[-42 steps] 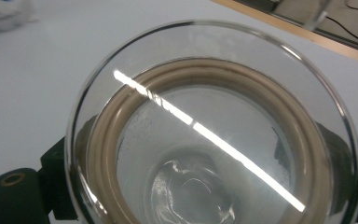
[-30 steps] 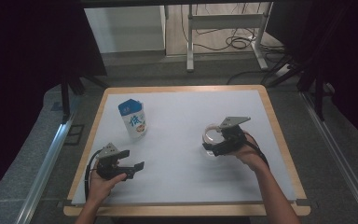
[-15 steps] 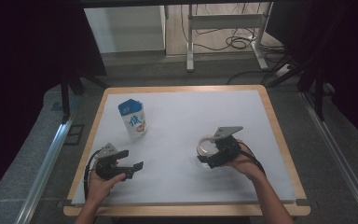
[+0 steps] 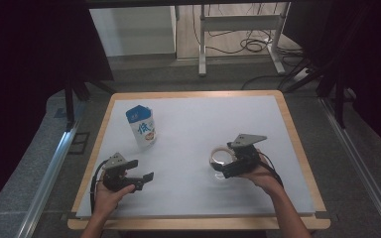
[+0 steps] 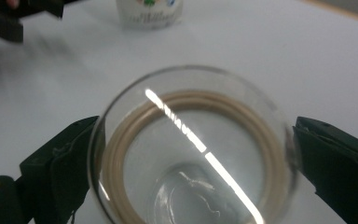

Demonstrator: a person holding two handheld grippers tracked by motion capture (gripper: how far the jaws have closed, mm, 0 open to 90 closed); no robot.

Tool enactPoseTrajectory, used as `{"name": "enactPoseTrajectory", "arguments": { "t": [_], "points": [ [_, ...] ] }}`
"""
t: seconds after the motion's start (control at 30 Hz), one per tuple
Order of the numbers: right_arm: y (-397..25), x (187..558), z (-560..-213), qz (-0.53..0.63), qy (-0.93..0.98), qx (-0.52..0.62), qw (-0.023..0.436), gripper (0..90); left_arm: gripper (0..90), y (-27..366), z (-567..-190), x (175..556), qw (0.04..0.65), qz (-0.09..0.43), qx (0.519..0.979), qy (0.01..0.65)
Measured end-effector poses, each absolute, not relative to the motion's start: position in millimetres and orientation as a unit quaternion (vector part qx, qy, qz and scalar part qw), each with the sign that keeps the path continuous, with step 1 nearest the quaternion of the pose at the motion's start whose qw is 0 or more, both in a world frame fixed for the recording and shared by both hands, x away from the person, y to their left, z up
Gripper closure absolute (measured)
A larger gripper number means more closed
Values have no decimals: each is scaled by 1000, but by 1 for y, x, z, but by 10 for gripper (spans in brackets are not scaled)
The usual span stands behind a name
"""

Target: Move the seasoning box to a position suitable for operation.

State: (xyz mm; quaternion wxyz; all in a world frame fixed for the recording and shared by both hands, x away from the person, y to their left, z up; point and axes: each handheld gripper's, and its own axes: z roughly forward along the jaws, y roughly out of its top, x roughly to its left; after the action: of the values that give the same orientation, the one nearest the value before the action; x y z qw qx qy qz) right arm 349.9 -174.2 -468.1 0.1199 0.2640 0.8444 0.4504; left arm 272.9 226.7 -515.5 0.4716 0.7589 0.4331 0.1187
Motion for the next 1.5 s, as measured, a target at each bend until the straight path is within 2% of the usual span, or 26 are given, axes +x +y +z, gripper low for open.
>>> {"name": "enactPoseTrajectory", "arguments": {
  "t": [0.3,0.43,0.5,0.6,0.8,0.9,1.5],
  "points": [
    [-207,327,-446,519,790,297,138,87,148,227,-514,271,473,121,758,434],
    [-217,321,-446,515,775,327,164,167,150,226,-515,271,472,121,758,433],
    [-222,317,-446,510,762,351,190,232,165,226,-516,271,472,125,758,432],
    [-229,312,-445,516,747,366,204,352,170,224,-516,270,472,127,757,434],
    [-239,305,-448,510,740,382,215,762,170,222,-517,271,470,124,758,434],
    [-243,303,-450,511,737,389,212,883,169,222,-519,271,469,121,759,436],
    [-218,295,-452,474,766,365,233,900,168,221,-524,271,464,116,762,436]
  ]
}}
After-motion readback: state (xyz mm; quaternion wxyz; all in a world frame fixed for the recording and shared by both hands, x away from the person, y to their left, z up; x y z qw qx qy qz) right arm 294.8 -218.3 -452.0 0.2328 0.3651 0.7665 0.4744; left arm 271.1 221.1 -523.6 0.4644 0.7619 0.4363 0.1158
